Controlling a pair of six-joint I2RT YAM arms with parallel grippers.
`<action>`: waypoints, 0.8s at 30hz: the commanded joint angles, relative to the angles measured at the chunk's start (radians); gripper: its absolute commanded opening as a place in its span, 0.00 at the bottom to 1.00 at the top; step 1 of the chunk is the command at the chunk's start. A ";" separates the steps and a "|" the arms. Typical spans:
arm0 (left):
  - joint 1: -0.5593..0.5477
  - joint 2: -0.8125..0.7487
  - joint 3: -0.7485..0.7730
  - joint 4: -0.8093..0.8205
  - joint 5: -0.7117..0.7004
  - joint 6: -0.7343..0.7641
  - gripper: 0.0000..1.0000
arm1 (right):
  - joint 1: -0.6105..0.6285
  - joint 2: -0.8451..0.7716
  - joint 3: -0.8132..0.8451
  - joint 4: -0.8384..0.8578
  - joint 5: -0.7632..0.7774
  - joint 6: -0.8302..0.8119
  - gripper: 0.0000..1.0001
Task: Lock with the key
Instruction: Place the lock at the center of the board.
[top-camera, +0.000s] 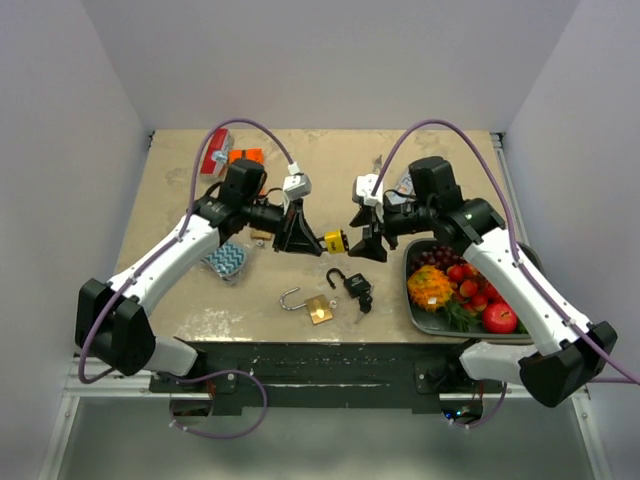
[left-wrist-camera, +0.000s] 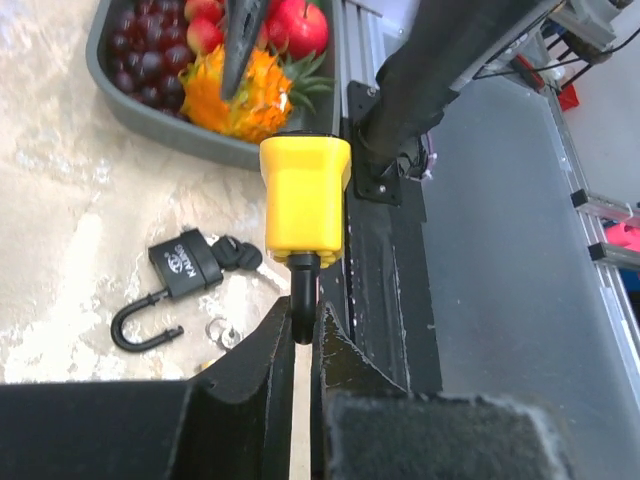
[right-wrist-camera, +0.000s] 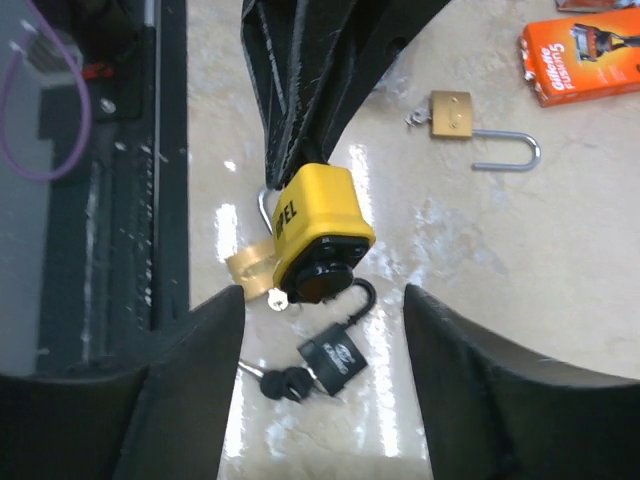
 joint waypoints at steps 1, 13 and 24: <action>0.010 0.069 0.149 -0.194 -0.019 0.060 0.00 | -0.009 -0.051 0.063 -0.077 0.106 -0.177 0.75; 0.010 0.124 0.152 -0.110 -0.033 -0.332 0.00 | 0.209 -0.068 0.037 0.013 0.343 -0.400 0.85; 0.010 0.106 0.122 -0.059 -0.004 -0.415 0.00 | 0.299 -0.050 -0.052 0.093 0.499 -0.554 0.82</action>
